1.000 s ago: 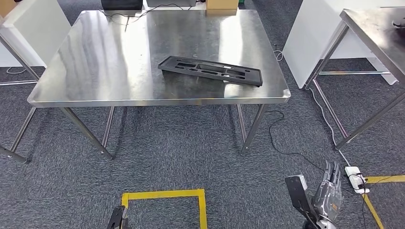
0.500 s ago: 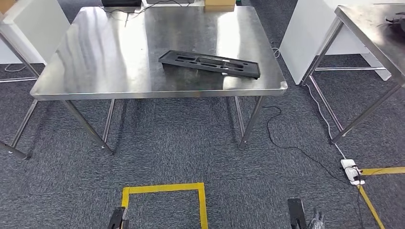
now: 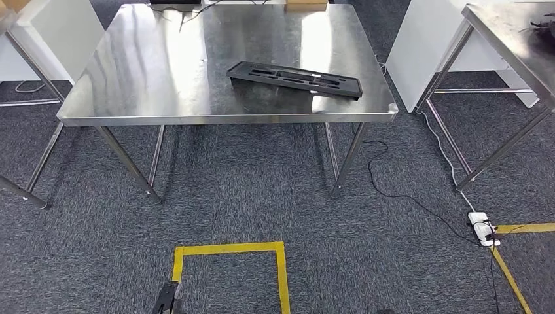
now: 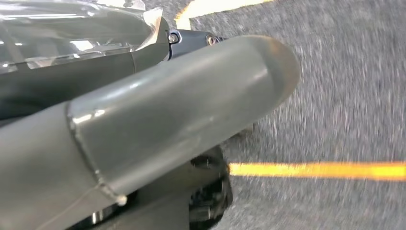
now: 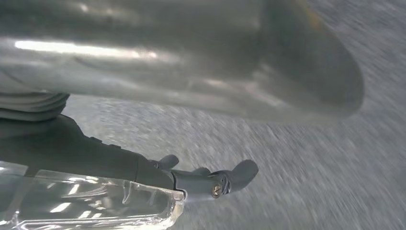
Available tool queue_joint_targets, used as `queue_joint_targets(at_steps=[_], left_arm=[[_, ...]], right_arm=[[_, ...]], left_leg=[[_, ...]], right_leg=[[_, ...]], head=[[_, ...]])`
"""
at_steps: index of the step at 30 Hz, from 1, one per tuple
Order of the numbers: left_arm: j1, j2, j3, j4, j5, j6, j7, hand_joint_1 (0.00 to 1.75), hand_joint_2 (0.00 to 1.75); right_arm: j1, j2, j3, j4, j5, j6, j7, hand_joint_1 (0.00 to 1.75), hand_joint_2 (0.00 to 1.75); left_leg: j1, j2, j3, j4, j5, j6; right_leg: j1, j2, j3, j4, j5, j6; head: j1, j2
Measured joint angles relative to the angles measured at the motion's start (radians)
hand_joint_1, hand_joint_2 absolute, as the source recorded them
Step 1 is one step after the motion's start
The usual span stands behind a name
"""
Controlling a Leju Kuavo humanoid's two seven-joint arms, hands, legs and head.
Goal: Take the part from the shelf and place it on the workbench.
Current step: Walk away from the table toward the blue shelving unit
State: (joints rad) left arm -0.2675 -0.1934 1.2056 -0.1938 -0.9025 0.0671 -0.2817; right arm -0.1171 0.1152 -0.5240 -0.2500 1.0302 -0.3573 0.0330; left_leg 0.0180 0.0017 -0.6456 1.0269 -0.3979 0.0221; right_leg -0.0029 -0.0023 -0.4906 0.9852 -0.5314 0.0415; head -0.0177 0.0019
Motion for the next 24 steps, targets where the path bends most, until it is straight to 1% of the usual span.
queue_joint_targets(at_steps=[1, 2, 3, 4, 5, 7, 8, 9, 10, 11, 12, 13, 14, 15, 16, 17, 18, 19, 20, 21, 22, 23, 24], left_arm=[[-0.003, -0.002, -0.005, 0.0, -0.005, -0.002, 0.002, 0.0, 0.0], [-0.005, -0.004, -0.009, 0.0, -0.007, -0.004, 0.003, 0.0, 0.0], [-0.007, -0.005, -0.011, 0.0, -0.009, -0.004, 0.004, 0.0, 0.0], [-0.008, -0.005, -0.012, 0.0, -0.009, -0.005, 0.005, 0.0, 0.0], [-0.008, -0.005, -0.012, 0.0, -0.009, -0.005, 0.006, 0.0, 0.0], [-0.008, -0.005, -0.013, 0.0, -0.008, -0.005, 0.007, 0.0, 0.0], [-0.008, -0.005, -0.013, 0.0, -0.008, -0.005, 0.007, 0.0, 0.0], [-0.007, -0.005, -0.013, 0.0, -0.008, -0.005, 0.007, 0.0, 0.0], [-0.007, -0.004, -0.013, 0.0, -0.008, -0.005, 0.007, 0.0, 0.0], [-0.007, -0.004, -0.013, 0.0, -0.008, -0.005, 0.007, 0.0, 0.0], [-0.009, -0.004, -0.013, 0.0, -0.009, -0.005, 0.007, 0.0, 0.0], [-0.011, -0.005, -0.014, 0.0, -0.009, -0.005, 0.007, 0.0, 0.0], [-0.012, -0.005, -0.017, 0.0, -0.009, -0.005, 0.007, 0.0, 0.0], [-0.013, -0.006, -0.02, 0.0, -0.009, -0.005, 0.007, 0.0, 0.0], [-0.013, -0.006, -0.023, 0.0, -0.01, -0.005, 0.007, 0.0, 0.0], [-0.012, -0.006, -0.026, 0.0, -0.012, -0.005, 0.008, 0.0, 0.0], [-0.013, -0.006, -0.028, 0.0, -0.013, -0.005, 0.009, 0.0, 0.0], [-0.014, -0.006, -0.029, 0.0, -0.015, -0.005, 0.01, 0.0, 0.0], [-0.015, -0.006, -0.029, 0.0, -0.016, -0.005, 0.01, 0.0, 0.0], [-0.016, -0.006, -0.03, 0.0, -0.017, -0.005, 0.01, 0.0, 0.0], [-0.015, -0.006, -0.031, 0.0, -0.017, -0.005, 0.01, 0.0, 0.0], [-0.014, -0.006, -0.031, 0.0, -0.018, -0.005, 0.01, 0.0, 0.0], [-0.013, -0.006, -0.031, 0.0, -0.018, -0.005, 0.009, 0.0, 0.0]], right_arm=[[0.006, 0.007, 0.0, 0.008, 0.018, 0.021, 0.014, 0.0, 0.0], [0.011, 0.013, 0.0, 0.014, 0.029, 0.039, 0.025, 0.0, 0.0], [0.015, 0.019, 0.0, 0.02, 0.034, 0.056, 0.036, 0.0, 0.0], [0.016, 0.024, 0.0, 0.024, 0.033, 0.07, 0.044, 0.0, 0.0], [0.016, 0.029, -0.001, 0.028, 0.029, 0.084, 0.051, 0.0, 0.0], [0.017, 0.033, -0.002, 0.035, 0.024, 0.104, 0.061, 0.0, 0.0], [0.019, 0.034, -0.002, 0.038, 0.021, 0.111, 0.064, 0.0, 0.0], [0.021, 0.034, -0.003, 0.041, 0.017, 0.119, 0.066, 0.0, 0.0], [0.023, 0.035, -0.004, 0.043, 0.013, 0.127, 0.069, 0.0, 0.0], [0.024, 0.035, -0.006, 0.045, 0.01, 0.135, 0.072, 0.0, 0.0], [0.024, 0.036, -0.008, 0.047, 0.008, 0.143, 0.074, 0.0, 0.0], [0.024, 0.036, -0.01, 0.048, 0.007, 0.153, 0.076, 0.0, 0.0], [0.023, 0.037, -0.012, 0.049, 0.005, 0.163, 0.078, 0.0, 0.0], [0.023, 0.038, -0.015, 0.05, 0.004, 0.174, 0.08, 0.0, 0.0], [0.023, 0.038, -0.019, 0.052, 0.002, 0.184, 0.08, 0.0, 0.0], [0.024, 0.039, -0.023, 0.053, 0.0, 0.192, 0.08, 0.0, 0.0], [0.026, 0.039, -0.027, 0.054, -0.003, 0.198, 0.081, 0.0, 0.0], [0.027, 0.039, -0.031, 0.056, -0.004, 0.202, 0.081, 0.0, 0.0], [0.027, 0.04, -0.033, 0.056, -0.006, 0.205, 0.081, 0.0, 0.0], [0.027, 0.04, -0.035, 0.057, -0.007, 0.207, 0.08, 0.0, 0.0], [0.027, 0.041, -0.036, 0.058, -0.008, 0.208, 0.08, 0.0, 0.0], [0.028, 0.041, -0.037, 0.058, -0.008, 0.208, 0.08, 0.0, 0.0], [0.029, 0.041, -0.038, 0.058, -0.008, 0.208, 0.08, 0.0, 0.0]], left_leg=[[0.001, 0.001, 0.001, -0.004, 0.006, -0.008], [0.004, 0.001, 0.0, -0.006, 0.011, -0.015], [0.005, 0.001, -0.005, -0.002, 0.004, -0.021], [0.005, -0.001, -0.015, 0.019, -0.02, -0.026], [0.005, -0.002, -0.032, 0.062, -0.058, -0.029], [0.004, -0.005, -0.072, 0.19, -0.147, -0.036], [0.005, -0.005, -0.082, 0.241, -0.173, -0.039], [0.005, -0.004, -0.076, 0.26, -0.182, -0.042], [0.006, -0.004, -0.049, 0.239, -0.173, -0.044], [0.008, -0.004, -0.003, 0.183, -0.152, -0.046], [0.011, -0.004, 0.046, 0.111, -0.135, -0.048], [0.012, -0.007, 0.084, 0.051, -0.122, -0.046], [0.011, -0.009, 0.106, 0.015, -0.116, -0.041], [0.007, -0.011, 0.111, 0.001, -0.116, -0.034], [0.002, -0.012, 0.107, 0.003, -0.111, -0.024], [0.001, -0.011, 0.102, 0.003, -0.105, -0.014], [0.0, -0.01, 0.097, 0.002, -0.099, -0.004], [0.001, -0.008, 0.09, 0.0, -0.091, 0.008], [0.002, -0.006, 0.082, -0.002, -0.083, 0.018], [0.002, -0.004, 0.072, -0.002, -0.075, 0.025], [0.001, -0.003, 0.061, -0.001, -0.067, 0.028], [0.0, -0.001, 0.05, -0.001, -0.059, 0.029], [0.0, 0.0, 0.039, -0.001, -0.051, 0.028]], right_leg=[[0.004, 0.0, -0.002, 0.001, 0.007, -0.006], [0.0, 0.0, -0.005, -0.005, 0.016, -0.013], [-0.003, 0.0, -0.007, -0.012, 0.028, -0.02], [-0.008, -0.001, -0.011, -0.018, 0.041, -0.029], [-0.013, -0.002, -0.017, -0.023, 0.053, -0.035], [-0.011, -0.004, -0.035, -0.023, 0.07, -0.041], [-0.01, -0.005, -0.044, -0.021, 0.076, -0.039], [-0.01, -0.006, -0.054, -0.019, 0.082, -0.037], [-0.011, -0.006, -0.063, -0.015, 0.087, -0.034], [-0.012, -0.006, -0.072, -0.009, 0.09, -0.031], [-0.013, -0.005, -0.08, 0.0, 0.091, -0.028], [-0.01, -0.005, -0.089, 0.011, 0.092, -0.025], [-0.007, -0.005, -0.096, 0.02, 0.093, -0.021], [-0.004, -0.005, -0.101, 0.026, 0.096, -0.015], [-0.003, -0.004, -0.104, 0.028, 0.099, -0.008], [-0.005, -0.004, -0.106, 0.027, 0.104, -0.001], [-0.008, -0.003, -0.112, 0.032, 0.1, 0.004], [-0.01, -0.002, -0.123, 0.05, 0.084, 0.005], [-0.012, -0.002, -0.141, 0.087, 0.057, 0.004], [-0.013, -0.001, -0.164, 0.146, 0.018, 0.001], [-0.014, -0.001, -0.188, 0.216, -0.02, -0.001], [-0.014, -0.001, -0.205, 0.279, -0.05, 0.001], [-0.014, -0.001, -0.207, 0.315, -0.065, 0.005]], head=[[0.0, 0.0], [0.0, 0.0], [0.0, 0.0], [-0.002, 0.0], [-0.006, 0.0], [-0.014, 0.0], [-0.016, 0.0], [-0.017, 0.0], [-0.017, 0.0], [-0.017, 0.0], [-0.017, 0.0], [-0.018, 0.0], [-0.017, 0.0], [-0.015, 0.0], [-0.014, 0.0], [-0.012, 0.0], [-0.011, 0.0], [-0.009, 0.0], [-0.006, 0.0], [-0.003, 0.0], [0.0, 0.0], [0.002, 0.0], [0.002, 0.0]])
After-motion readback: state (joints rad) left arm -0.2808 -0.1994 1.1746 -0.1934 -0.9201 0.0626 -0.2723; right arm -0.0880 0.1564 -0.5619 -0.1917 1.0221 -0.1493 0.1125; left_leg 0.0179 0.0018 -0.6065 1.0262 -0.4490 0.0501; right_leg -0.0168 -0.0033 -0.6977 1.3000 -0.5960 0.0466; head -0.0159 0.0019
